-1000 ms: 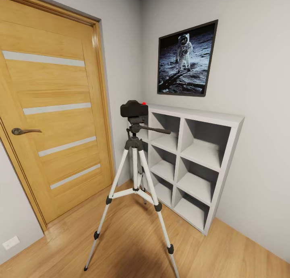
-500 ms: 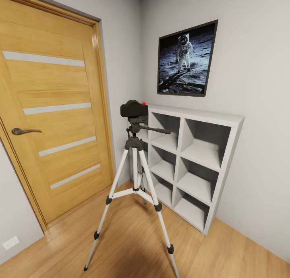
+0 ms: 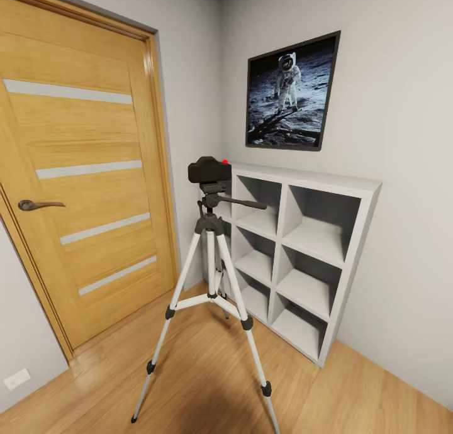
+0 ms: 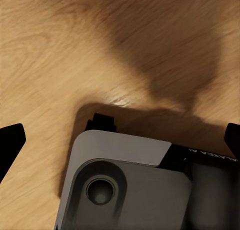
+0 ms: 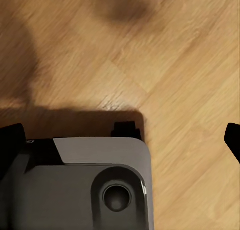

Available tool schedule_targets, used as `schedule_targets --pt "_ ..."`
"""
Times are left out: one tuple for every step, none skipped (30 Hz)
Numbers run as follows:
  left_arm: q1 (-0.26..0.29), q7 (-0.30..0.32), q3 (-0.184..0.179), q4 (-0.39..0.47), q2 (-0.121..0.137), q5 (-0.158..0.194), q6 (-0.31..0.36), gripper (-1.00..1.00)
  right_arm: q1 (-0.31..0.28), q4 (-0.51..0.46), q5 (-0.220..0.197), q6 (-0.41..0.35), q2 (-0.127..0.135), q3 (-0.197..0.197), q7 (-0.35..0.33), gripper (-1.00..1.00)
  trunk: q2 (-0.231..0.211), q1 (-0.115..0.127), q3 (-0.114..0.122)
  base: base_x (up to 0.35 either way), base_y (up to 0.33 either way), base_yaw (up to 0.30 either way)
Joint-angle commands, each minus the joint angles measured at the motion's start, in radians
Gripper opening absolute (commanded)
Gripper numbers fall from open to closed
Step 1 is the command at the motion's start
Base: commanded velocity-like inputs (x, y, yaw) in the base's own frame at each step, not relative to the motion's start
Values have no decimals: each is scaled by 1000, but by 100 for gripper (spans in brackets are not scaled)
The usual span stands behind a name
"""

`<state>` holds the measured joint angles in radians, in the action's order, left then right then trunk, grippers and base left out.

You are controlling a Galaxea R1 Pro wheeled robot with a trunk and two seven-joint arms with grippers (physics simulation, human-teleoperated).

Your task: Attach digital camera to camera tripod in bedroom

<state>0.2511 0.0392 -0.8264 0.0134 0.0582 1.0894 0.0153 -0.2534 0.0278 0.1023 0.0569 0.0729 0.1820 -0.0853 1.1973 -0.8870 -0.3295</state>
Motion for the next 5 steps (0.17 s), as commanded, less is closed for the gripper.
schedule_targets --pt "1 3 -8 0 0 11 2 100 -1 3 11 4 1 8 -2 100 1 0 -1 0 0 0" --pt "1 3 -8 0 0 11 2 100 -1 3 11 4 1 8 -2 100 1 0 -1 0 0 0" --pt "1 2 -8 0 0 11 2 100 -1 3 10 4 1 8 -2 100 1 0 -1 0 0 0" --pt "1 2 -7 0 0 11 2 100 -1 3 10 4 0 8 -2 100 1 0 -1 0 0 0" --pt "1 3 -7 0 0 11 2 100 -1 3 10 3 0 8 -2 100 1 0 -1 0 0 0"
